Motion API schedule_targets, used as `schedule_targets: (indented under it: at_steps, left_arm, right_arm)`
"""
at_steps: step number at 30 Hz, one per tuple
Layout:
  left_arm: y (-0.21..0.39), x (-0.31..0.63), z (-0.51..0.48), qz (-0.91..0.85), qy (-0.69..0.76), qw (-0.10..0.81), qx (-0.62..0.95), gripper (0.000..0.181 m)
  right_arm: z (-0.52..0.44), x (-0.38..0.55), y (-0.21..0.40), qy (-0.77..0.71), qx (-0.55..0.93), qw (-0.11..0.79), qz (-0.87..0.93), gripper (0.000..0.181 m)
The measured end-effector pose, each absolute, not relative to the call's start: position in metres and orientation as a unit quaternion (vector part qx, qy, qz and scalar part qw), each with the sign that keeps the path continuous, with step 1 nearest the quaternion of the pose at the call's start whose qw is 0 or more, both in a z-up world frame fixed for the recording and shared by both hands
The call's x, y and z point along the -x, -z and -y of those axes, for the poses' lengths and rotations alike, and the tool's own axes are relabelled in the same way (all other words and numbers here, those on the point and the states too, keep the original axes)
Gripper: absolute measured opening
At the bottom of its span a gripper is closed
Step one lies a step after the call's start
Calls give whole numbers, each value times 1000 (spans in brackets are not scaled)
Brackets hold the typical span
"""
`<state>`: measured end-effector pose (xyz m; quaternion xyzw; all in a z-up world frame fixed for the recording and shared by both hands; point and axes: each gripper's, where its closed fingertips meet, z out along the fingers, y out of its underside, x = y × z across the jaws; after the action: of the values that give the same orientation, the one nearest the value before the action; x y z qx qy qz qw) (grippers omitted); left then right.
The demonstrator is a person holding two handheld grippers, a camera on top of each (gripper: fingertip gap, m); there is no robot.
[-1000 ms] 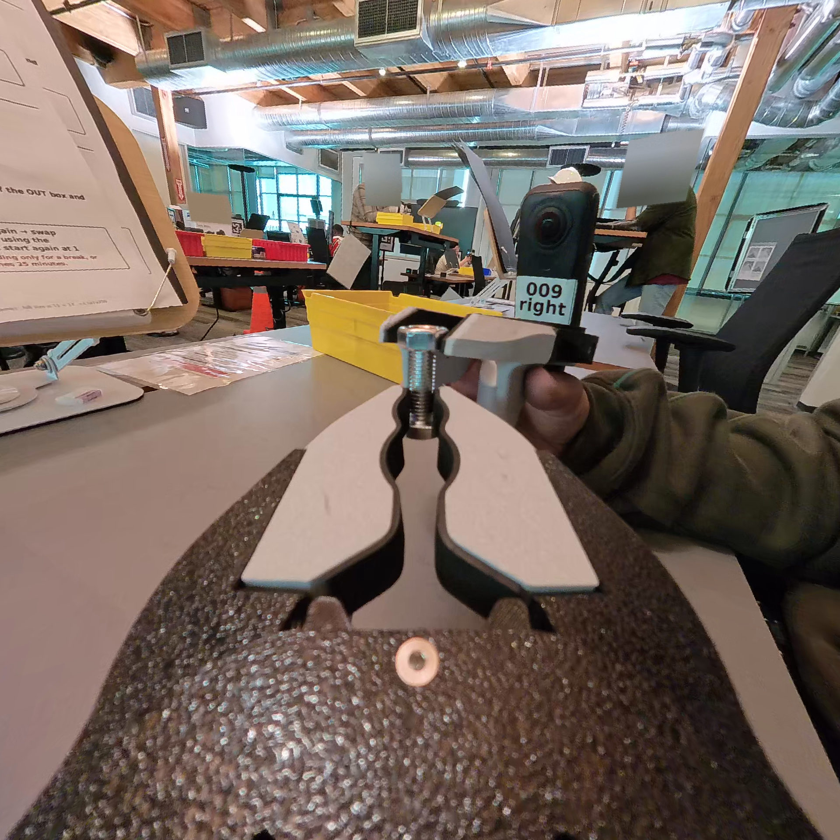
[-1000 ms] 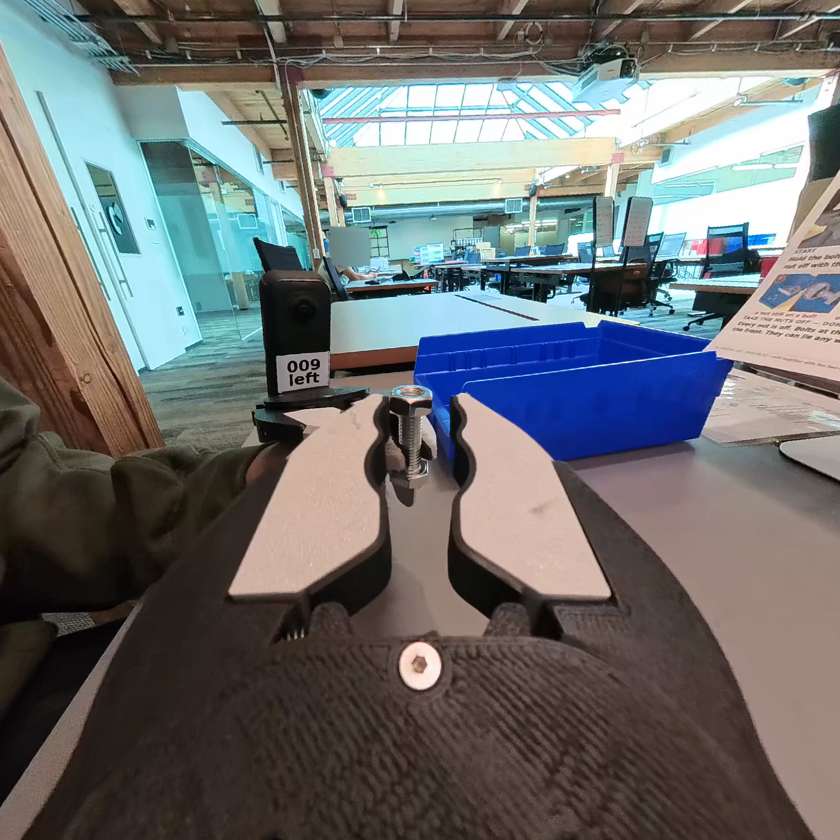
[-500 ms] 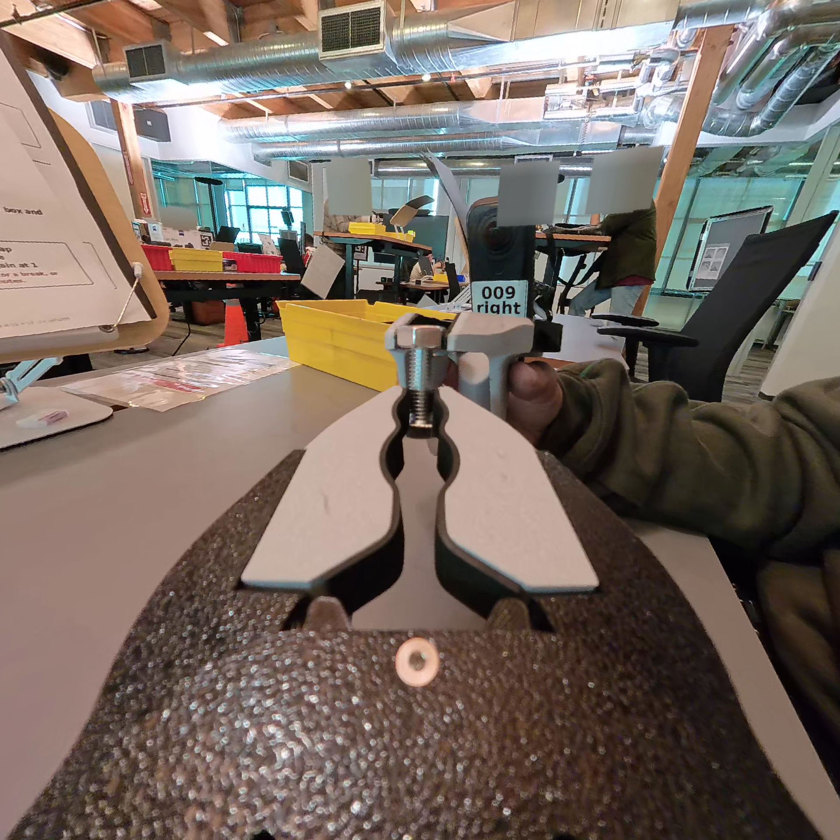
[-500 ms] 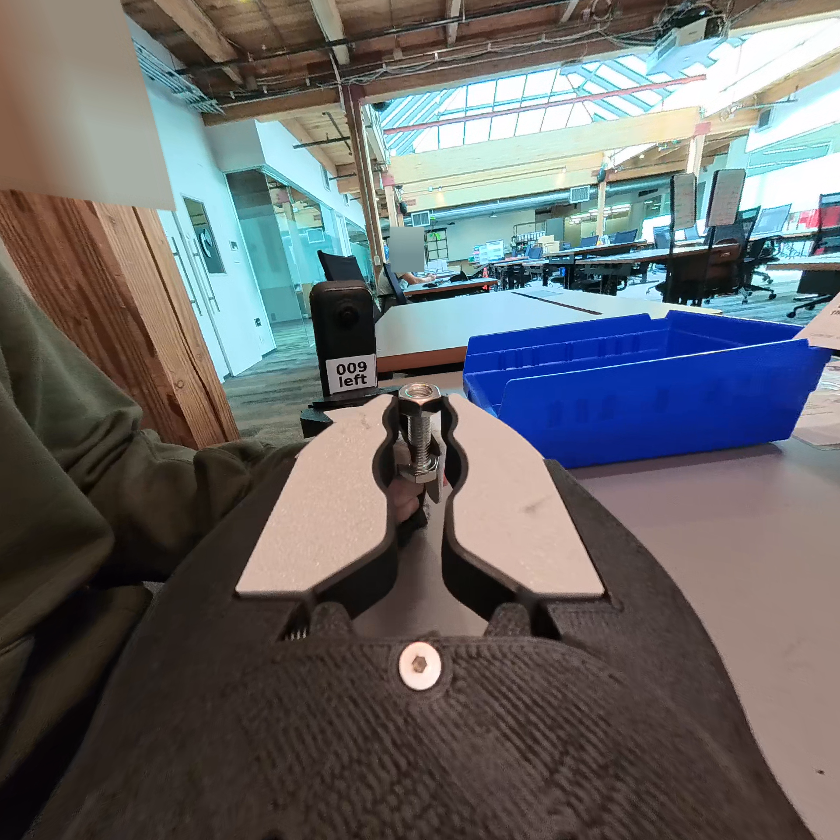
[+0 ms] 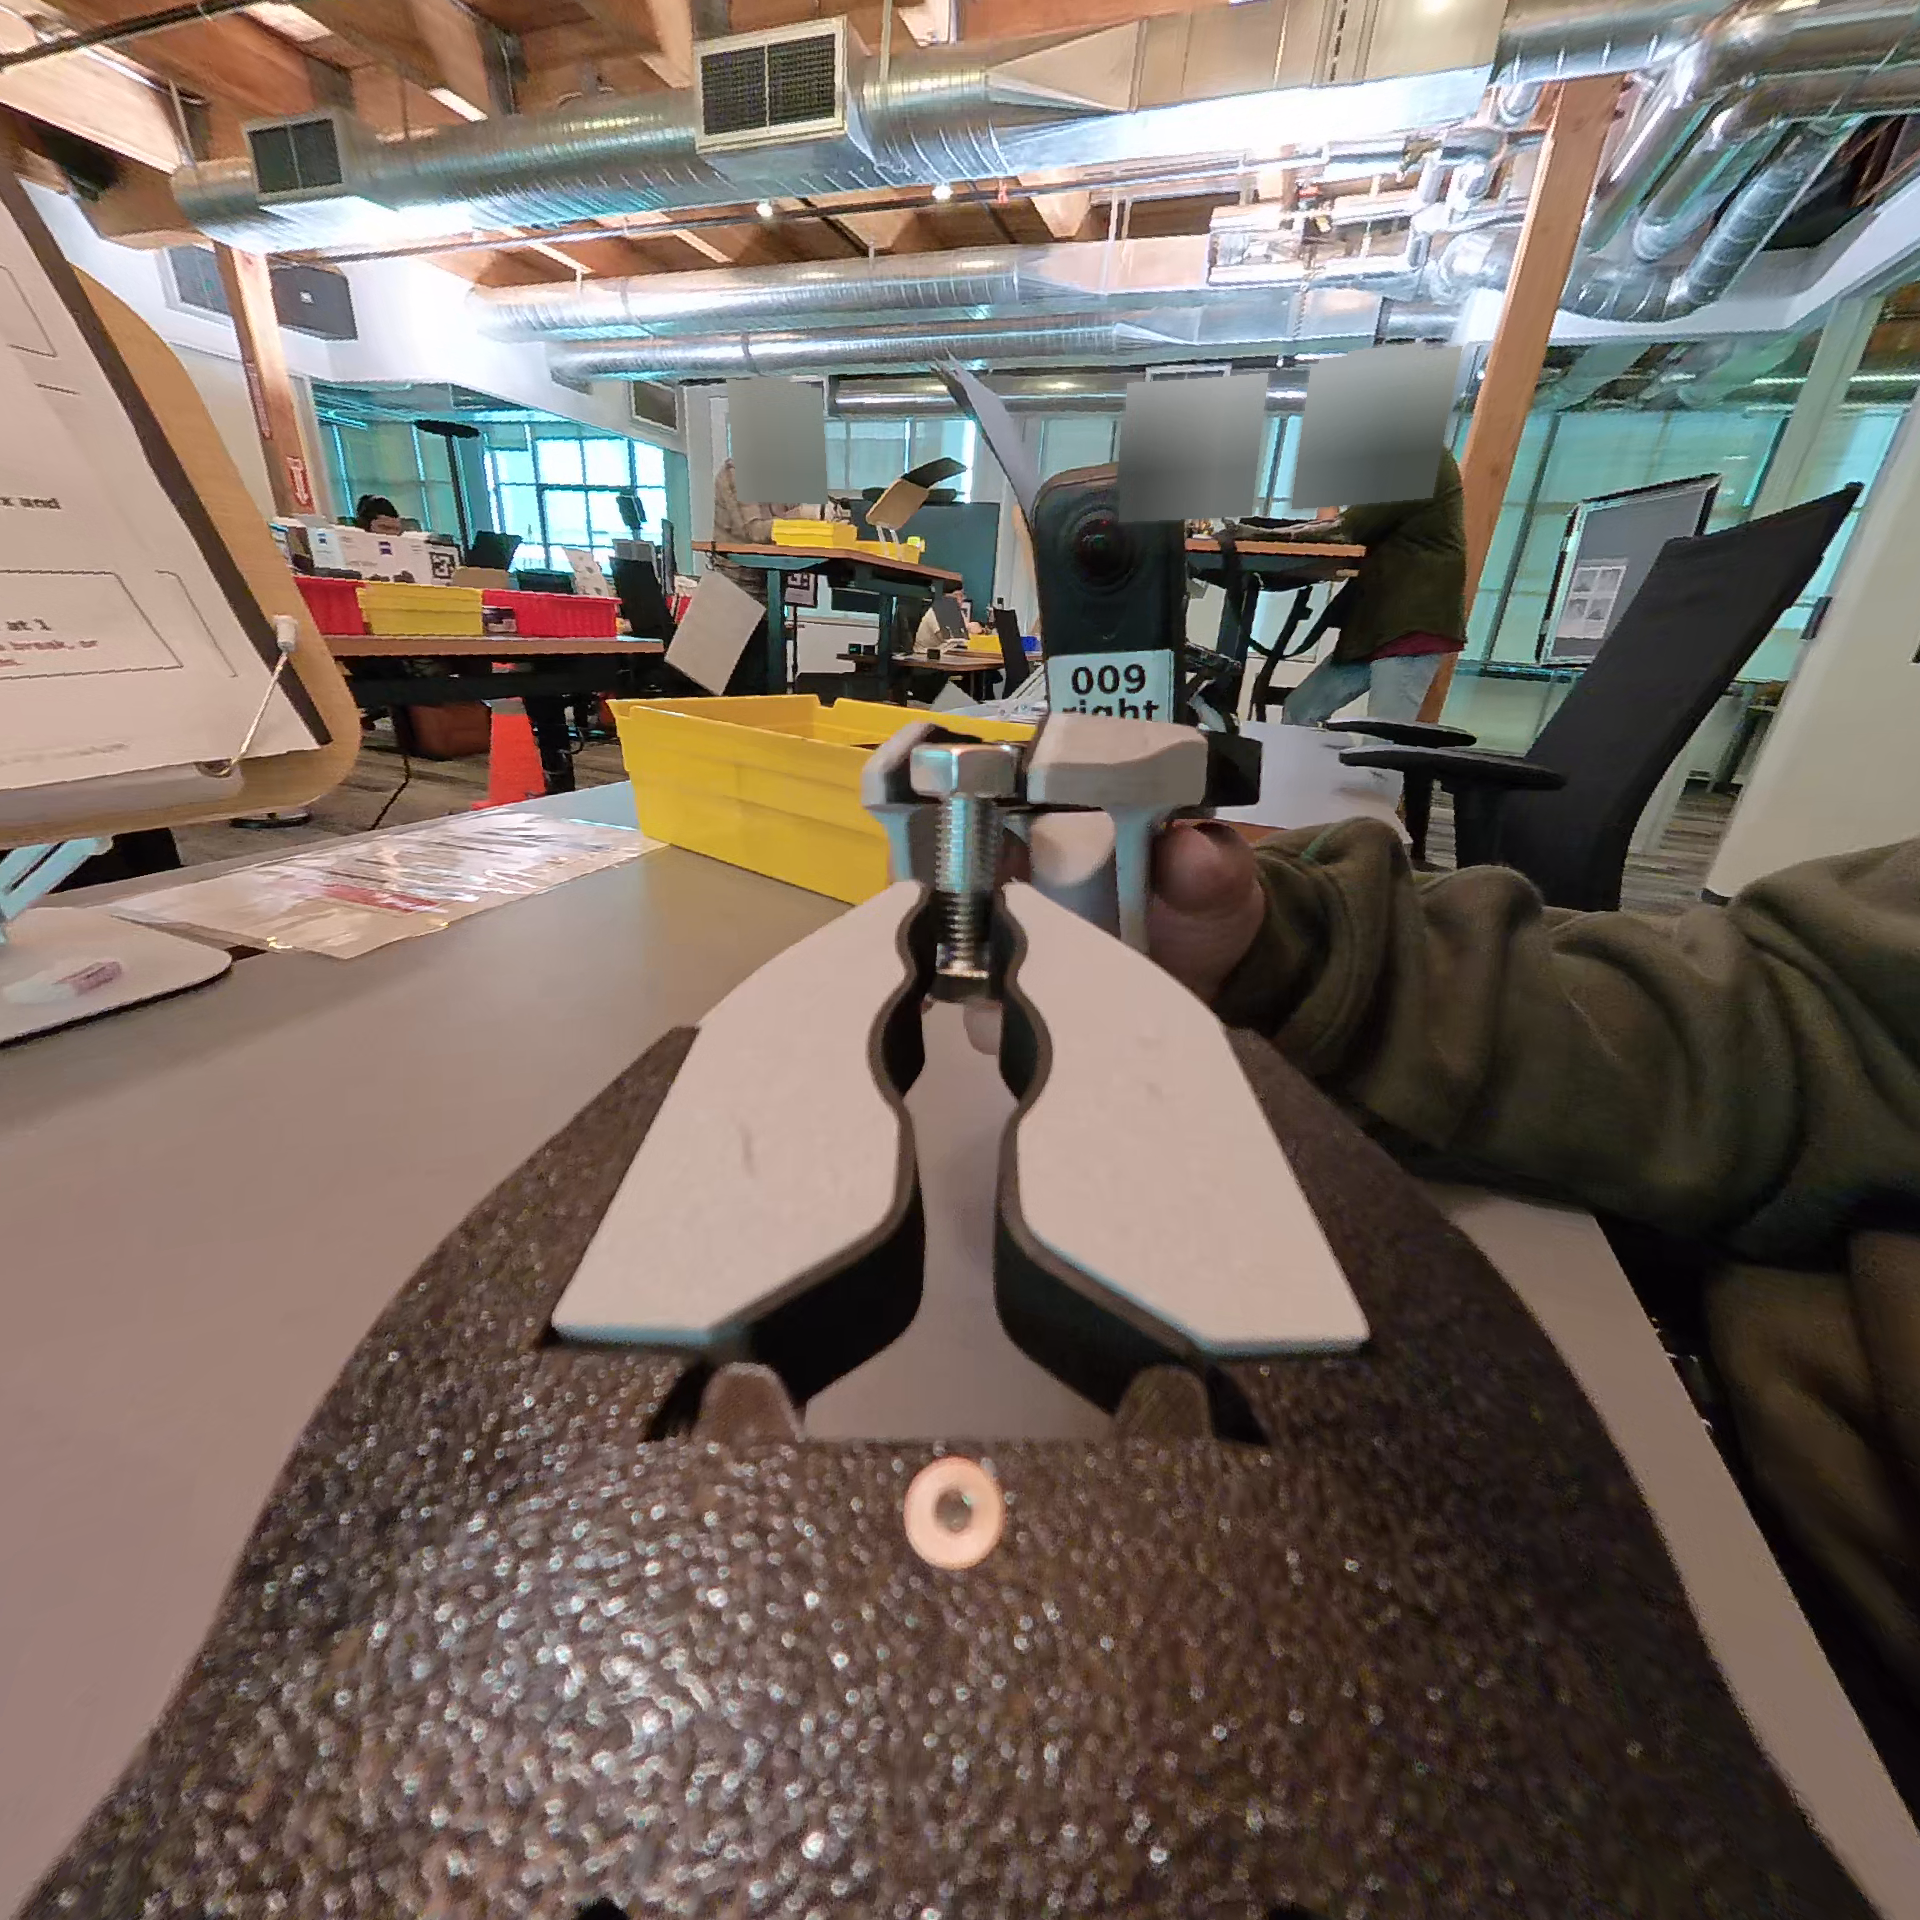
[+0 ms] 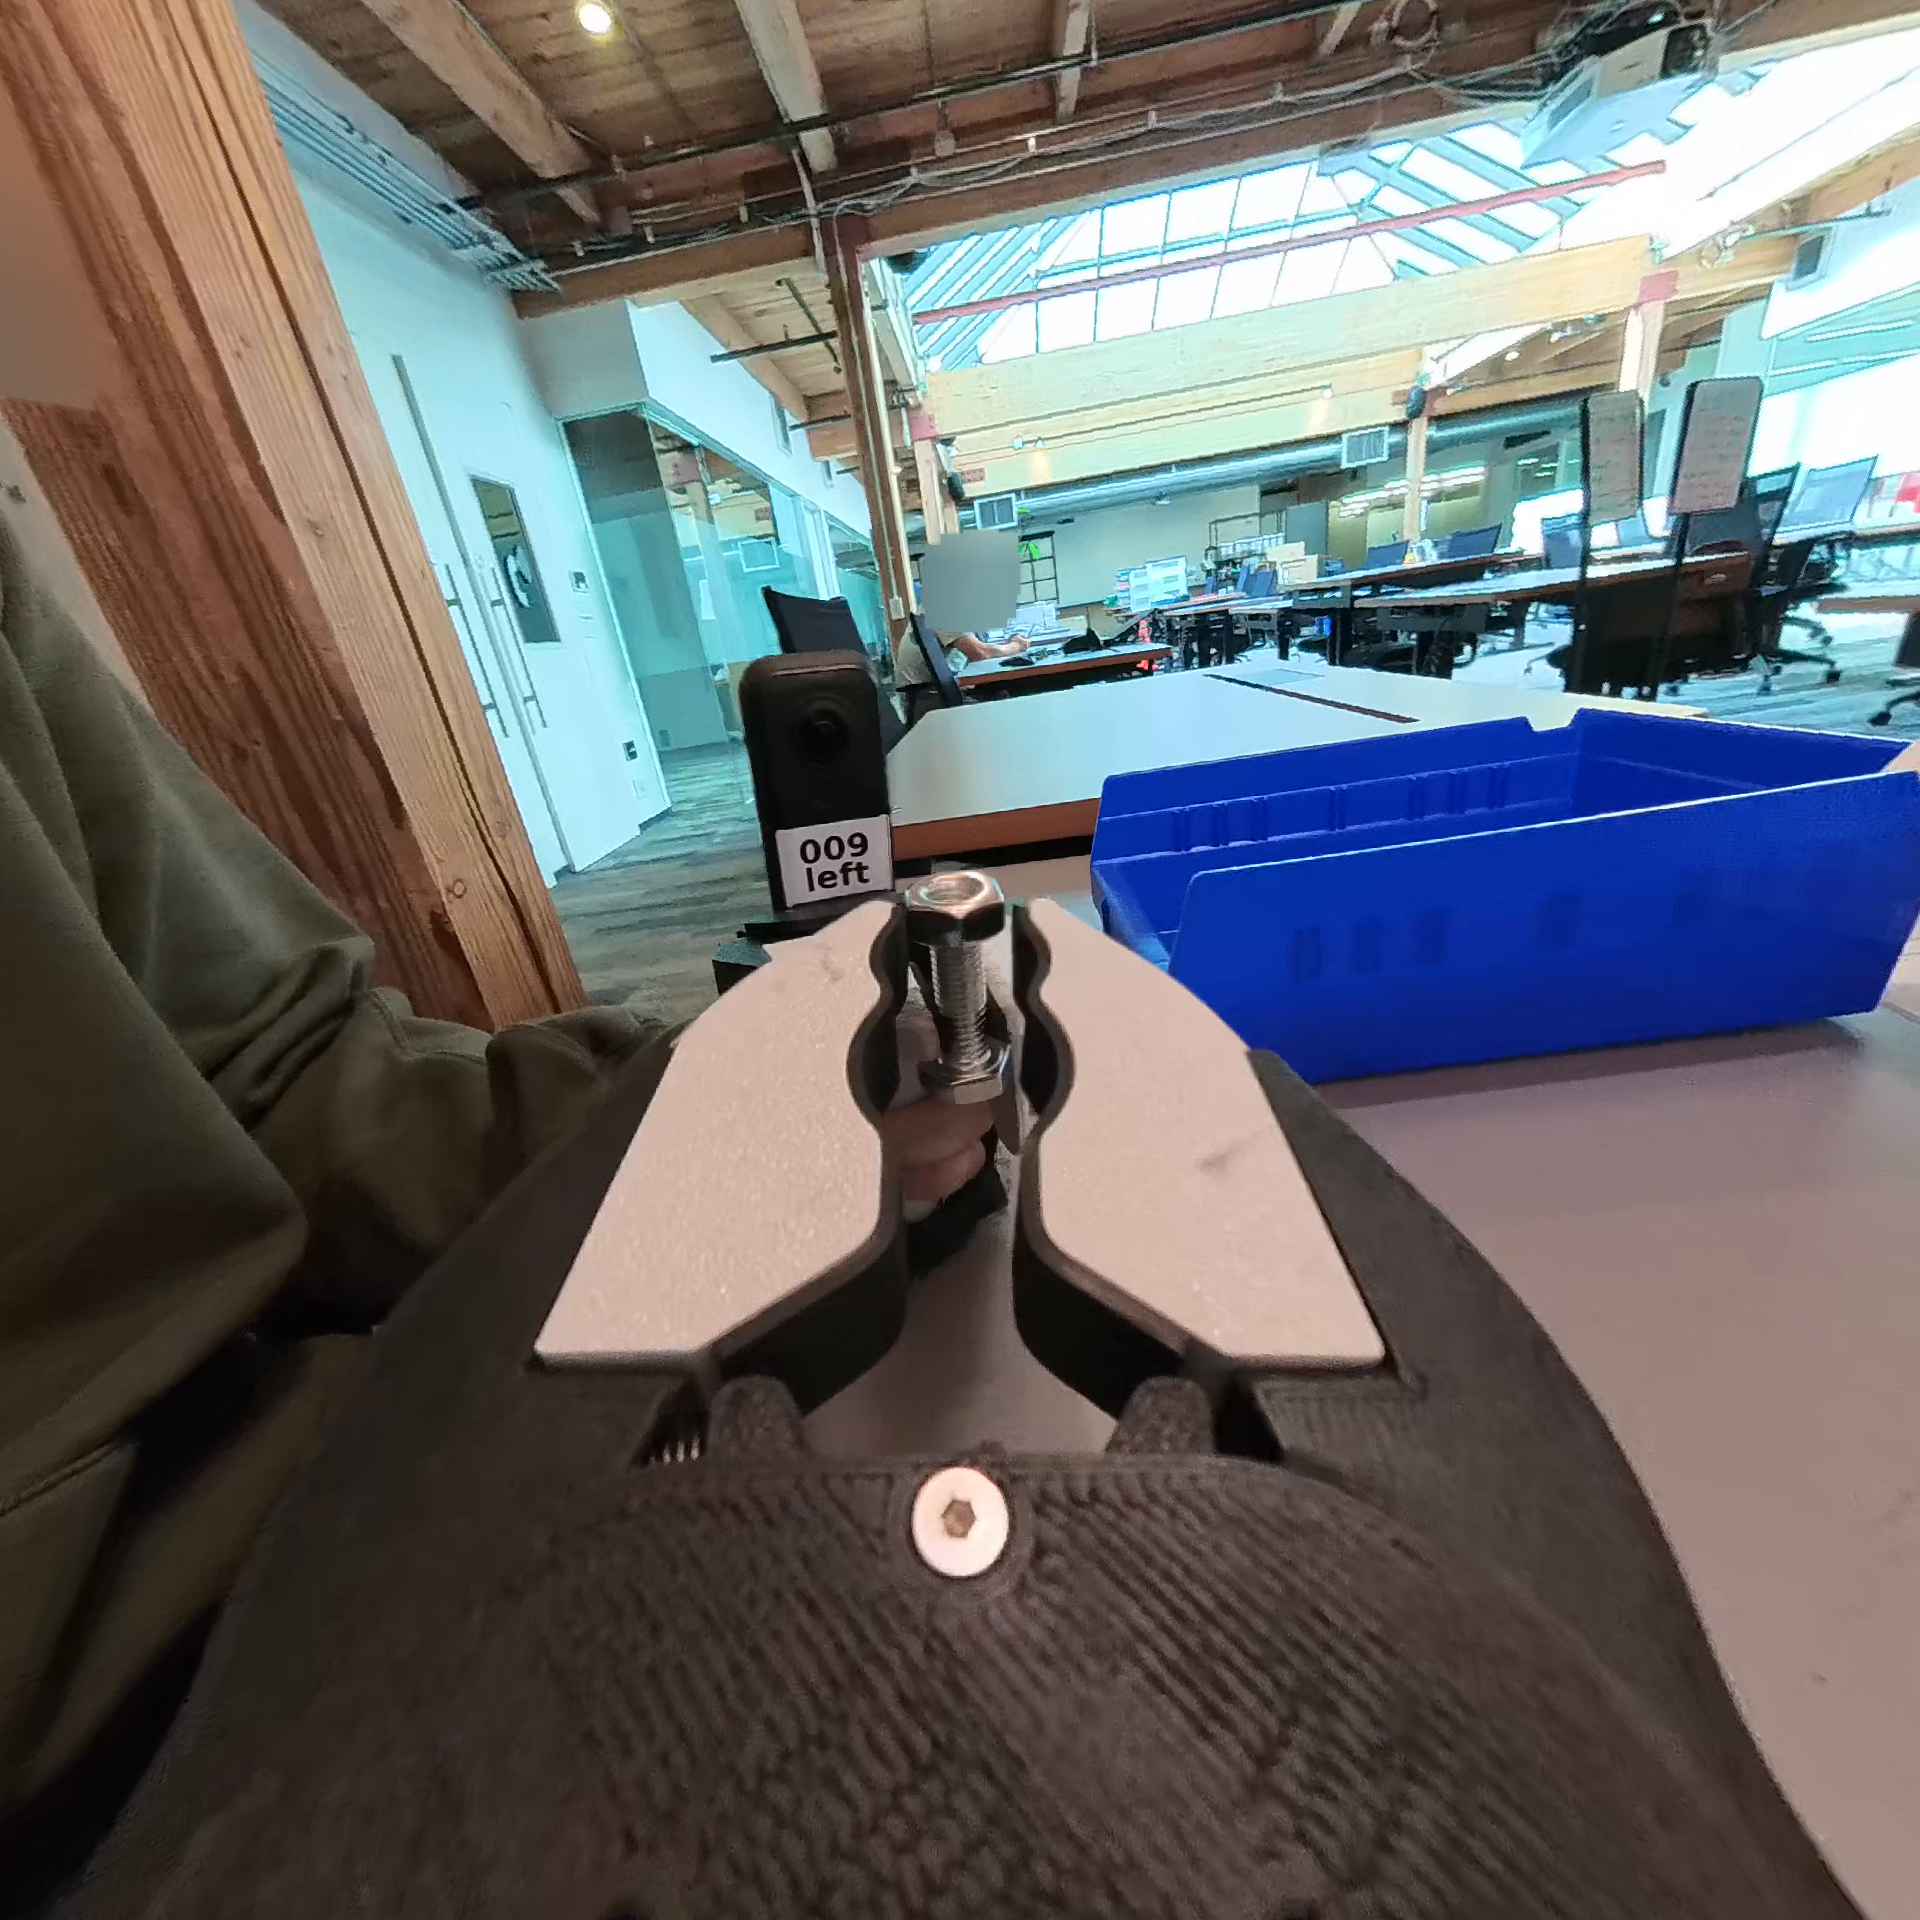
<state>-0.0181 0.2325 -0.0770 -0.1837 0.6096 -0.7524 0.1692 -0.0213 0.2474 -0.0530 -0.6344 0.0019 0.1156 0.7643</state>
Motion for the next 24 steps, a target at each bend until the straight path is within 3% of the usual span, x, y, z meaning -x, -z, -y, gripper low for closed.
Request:
schedule_targets:
  at_steps: [8,24]
  left_arm:
    - [75,16,-237,-600,757,175,193,9]
    - [77,14,-238,-604,749,188,198,9]
  right_arm:
    - [-248,8,53,-74,637,767,-33,36]
    - [-252,14,49,-40,635,772,-16,31]
